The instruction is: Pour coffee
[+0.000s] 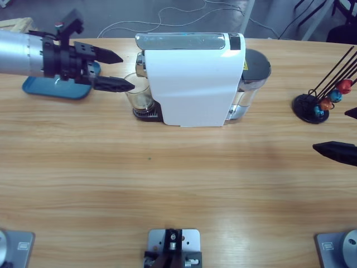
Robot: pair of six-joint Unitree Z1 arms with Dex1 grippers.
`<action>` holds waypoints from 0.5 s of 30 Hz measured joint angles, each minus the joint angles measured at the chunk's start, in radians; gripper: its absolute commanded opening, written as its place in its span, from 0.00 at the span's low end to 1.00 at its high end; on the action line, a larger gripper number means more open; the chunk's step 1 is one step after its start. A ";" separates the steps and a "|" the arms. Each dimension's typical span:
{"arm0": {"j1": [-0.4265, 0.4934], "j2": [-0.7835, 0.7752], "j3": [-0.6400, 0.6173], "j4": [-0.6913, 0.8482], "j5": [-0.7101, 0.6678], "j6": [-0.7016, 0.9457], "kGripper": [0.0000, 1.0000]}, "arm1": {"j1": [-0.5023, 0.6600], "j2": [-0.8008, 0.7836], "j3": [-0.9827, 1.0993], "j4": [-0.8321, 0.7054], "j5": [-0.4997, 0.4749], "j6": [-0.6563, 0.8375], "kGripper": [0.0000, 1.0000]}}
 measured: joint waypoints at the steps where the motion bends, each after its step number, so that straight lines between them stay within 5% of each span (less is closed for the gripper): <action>1: 0.000 0.009 0.000 -0.008 0.000 0.002 0.98 | 0.000 0.004 0.000 0.001 0.001 0.000 1.00; 15: 0.000 0.112 0.006 -0.082 -0.025 0.038 0.98 | 0.000 0.061 -0.007 0.016 0.006 0.000 1.00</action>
